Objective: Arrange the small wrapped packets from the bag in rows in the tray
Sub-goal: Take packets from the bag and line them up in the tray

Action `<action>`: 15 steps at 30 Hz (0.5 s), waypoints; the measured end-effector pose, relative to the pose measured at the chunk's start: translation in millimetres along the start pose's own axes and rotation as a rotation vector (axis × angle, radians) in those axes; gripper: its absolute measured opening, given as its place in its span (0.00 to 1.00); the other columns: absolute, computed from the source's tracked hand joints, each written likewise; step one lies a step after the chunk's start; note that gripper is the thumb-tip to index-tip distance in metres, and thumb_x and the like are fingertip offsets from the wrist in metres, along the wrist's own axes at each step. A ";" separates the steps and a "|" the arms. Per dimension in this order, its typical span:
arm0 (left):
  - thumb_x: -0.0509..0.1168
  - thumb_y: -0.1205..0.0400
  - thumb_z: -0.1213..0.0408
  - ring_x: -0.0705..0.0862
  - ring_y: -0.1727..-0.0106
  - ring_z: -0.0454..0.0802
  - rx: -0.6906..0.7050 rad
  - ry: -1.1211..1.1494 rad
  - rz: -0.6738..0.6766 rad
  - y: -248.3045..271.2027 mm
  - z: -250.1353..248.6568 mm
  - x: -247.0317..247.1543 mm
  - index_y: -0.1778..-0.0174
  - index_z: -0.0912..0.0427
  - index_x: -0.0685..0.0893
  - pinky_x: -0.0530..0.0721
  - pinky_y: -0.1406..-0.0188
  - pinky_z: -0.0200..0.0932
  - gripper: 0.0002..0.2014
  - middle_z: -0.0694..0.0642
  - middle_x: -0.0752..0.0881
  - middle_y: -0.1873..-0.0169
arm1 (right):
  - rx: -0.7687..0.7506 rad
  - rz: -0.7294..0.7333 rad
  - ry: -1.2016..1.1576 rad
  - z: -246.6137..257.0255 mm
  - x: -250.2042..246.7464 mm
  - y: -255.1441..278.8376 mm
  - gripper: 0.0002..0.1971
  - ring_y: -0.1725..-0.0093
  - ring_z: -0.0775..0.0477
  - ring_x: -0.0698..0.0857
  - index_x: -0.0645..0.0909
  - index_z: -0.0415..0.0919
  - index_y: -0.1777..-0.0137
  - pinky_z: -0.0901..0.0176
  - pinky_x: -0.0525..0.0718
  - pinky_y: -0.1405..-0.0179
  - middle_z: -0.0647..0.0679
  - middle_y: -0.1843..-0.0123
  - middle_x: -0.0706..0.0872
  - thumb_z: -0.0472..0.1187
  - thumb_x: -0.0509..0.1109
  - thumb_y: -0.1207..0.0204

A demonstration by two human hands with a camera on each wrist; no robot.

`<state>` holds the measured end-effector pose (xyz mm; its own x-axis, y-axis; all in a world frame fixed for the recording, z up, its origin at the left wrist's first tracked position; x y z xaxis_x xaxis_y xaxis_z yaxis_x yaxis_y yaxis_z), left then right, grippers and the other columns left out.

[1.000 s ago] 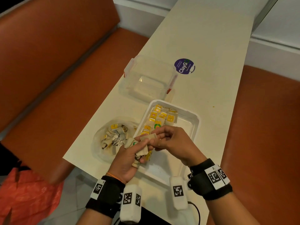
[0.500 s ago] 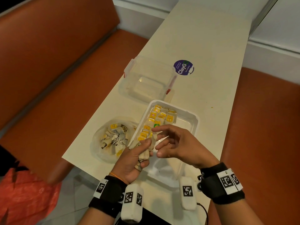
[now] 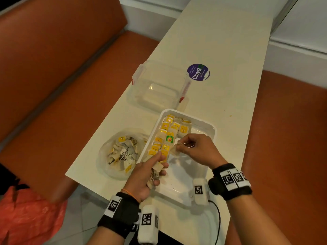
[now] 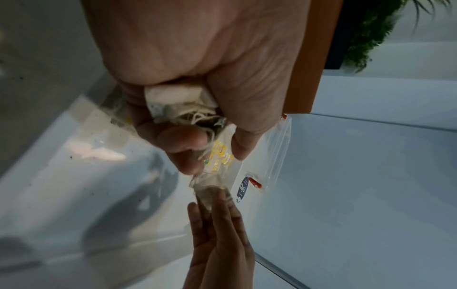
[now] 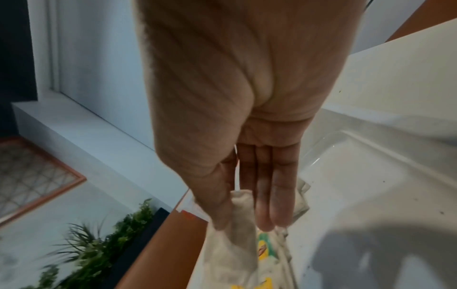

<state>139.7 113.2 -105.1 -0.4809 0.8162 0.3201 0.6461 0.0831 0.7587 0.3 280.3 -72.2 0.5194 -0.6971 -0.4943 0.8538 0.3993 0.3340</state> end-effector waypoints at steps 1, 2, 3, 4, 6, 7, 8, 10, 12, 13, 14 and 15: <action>0.77 0.20 0.46 0.84 0.63 0.50 0.001 0.003 -0.007 -0.9 0.1 -2.3 0.37 0.64 0.90 0.68 0.79 0.38 0.26 0.60 0.91 0.53 | 0.028 -0.018 0.031 -6.7 -1.6 -9.7 0.04 0.61 0.64 0.91 0.92 0.49 0.55 0.59 0.91 0.54 0.58 0.60 0.94 0.46 0.83 0.25; 0.76 0.20 0.45 0.84 0.63 0.50 -0.001 0.004 -0.011 -1.5 0.1 -4.2 0.37 0.63 0.90 0.67 0.78 0.39 0.25 0.60 0.91 0.53 | 0.055 -0.027 0.042 -13.0 -2.5 -19.4 0.04 0.65 0.65 0.90 0.92 0.47 0.55 0.61 0.89 0.57 0.56 0.63 0.93 0.44 0.83 0.24; 0.76 0.19 0.46 0.84 0.63 0.50 -0.003 0.003 -0.016 -1.6 -0.1 -5.6 0.38 0.63 0.90 0.67 0.78 0.39 0.24 0.60 0.91 0.53 | 0.082 -0.024 0.039 -18.2 -2.7 -28.0 0.03 0.69 0.65 0.88 0.92 0.44 0.55 0.63 0.88 0.59 0.54 0.64 0.93 0.41 0.83 0.25; 0.76 0.18 0.47 0.84 0.63 0.51 -0.002 0.004 -0.019 -1.7 -0.6 -6.3 0.39 0.63 0.91 0.67 0.78 0.39 0.22 0.60 0.92 0.52 | 0.109 -0.017 0.031 -22.3 -2.4 -35.6 0.03 0.71 0.64 0.87 0.92 0.42 0.55 0.64 0.87 0.61 0.51 0.64 0.93 0.38 0.83 0.25; 0.76 0.18 0.52 0.83 0.62 0.51 0.023 0.007 -0.034 -1.8 -1.9 -6.5 0.43 0.63 0.92 0.66 0.76 0.40 0.17 0.61 0.93 0.51 | 0.163 0.011 -0.012 -27.6 -1.1 -46.5 0.03 0.70 0.56 0.89 0.91 0.36 0.53 0.59 0.91 0.60 0.42 0.63 0.94 0.33 0.82 0.24; 0.76 0.18 0.55 0.82 0.61 0.51 0.043 0.004 -0.043 -2.1 -3.3 -6.1 0.45 0.63 0.93 0.66 0.75 0.41 0.14 0.61 0.93 0.50 | 0.186 0.033 -0.049 -29.3 -0.7 -50.0 0.03 0.69 0.53 0.90 0.91 0.33 0.52 0.58 0.93 0.59 0.39 0.62 0.94 0.32 0.82 0.24; 0.76 0.18 0.57 0.82 0.62 0.51 0.060 0.003 -0.054 -2.3 -4.9 -5.6 0.48 0.62 0.94 0.66 0.74 0.41 0.11 0.61 0.92 0.50 | 0.203 0.057 -0.087 -29.6 0.1 -51.7 0.04 0.68 0.51 0.91 0.91 0.32 0.51 0.59 0.93 0.60 0.38 0.61 0.95 0.32 0.81 0.23; 0.77 0.18 0.60 0.83 0.64 0.49 0.064 0.029 -0.067 -3.0 -7.9 -2.8 0.48 0.62 0.95 0.66 0.76 0.40 0.09 0.61 0.92 0.52 | 0.219 0.106 -0.131 -29.0 2.8 -51.9 0.06 0.66 0.49 0.93 0.90 0.30 0.49 0.61 0.92 0.62 0.38 0.60 0.95 0.32 0.81 0.23; 0.77 0.19 0.61 0.84 0.66 0.48 0.046 0.073 -0.070 -4.0 -9.6 -0.1 0.45 0.63 0.94 0.68 0.78 0.39 0.11 0.61 0.92 0.52 | 0.230 0.154 -0.097 -30.7 7.2 -49.0 0.06 0.64 0.49 0.93 0.91 0.33 0.49 0.62 0.92 0.61 0.40 0.59 0.95 0.32 0.82 0.24; 0.77 0.19 0.61 0.85 0.66 0.47 0.041 0.086 -0.072 -4.7 -10.1 0.2 0.44 0.64 0.94 0.68 0.78 0.38 0.11 0.62 0.92 0.51 | 0.233 0.170 -0.056 -32.4 10.2 -46.7 0.07 0.63 0.50 0.92 0.91 0.36 0.49 0.63 0.92 0.61 0.41 0.58 0.95 0.31 0.83 0.26; 0.77 0.19 0.61 0.85 0.65 0.47 0.039 0.090 -0.074 -5.6 -10.3 0.1 0.45 0.63 0.94 0.68 0.78 0.38 0.11 0.62 0.93 0.49 | 0.225 0.179 0.001 -34.0 13.3 -44.4 0.10 0.62 0.51 0.91 0.92 0.39 0.49 0.65 0.91 0.61 0.43 0.56 0.95 0.31 0.84 0.29; 0.77 0.19 0.60 0.85 0.65 0.47 0.039 0.089 -0.077 -6.3 -10.3 -0.4 0.45 0.63 0.95 0.68 0.78 0.38 0.11 0.63 0.93 0.47 | 0.201 0.179 0.066 -35.7 16.7 -42.1 0.13 0.61 0.53 0.90 0.92 0.42 0.49 0.68 0.89 0.61 0.46 0.54 0.94 0.32 0.86 0.31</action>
<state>129.7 106.5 -104.2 -0.5793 0.7529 0.3124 0.6270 0.1666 0.7610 -25.6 273.1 -123.2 0.6685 -0.5831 -0.4617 0.7271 0.3819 0.5705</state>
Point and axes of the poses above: each hand's wrist, its own y-axis away from the middle knuckle, its own x-axis out of the palm, z = x × y, the point moved 6 cm from there along -y, towards the middle knuckle
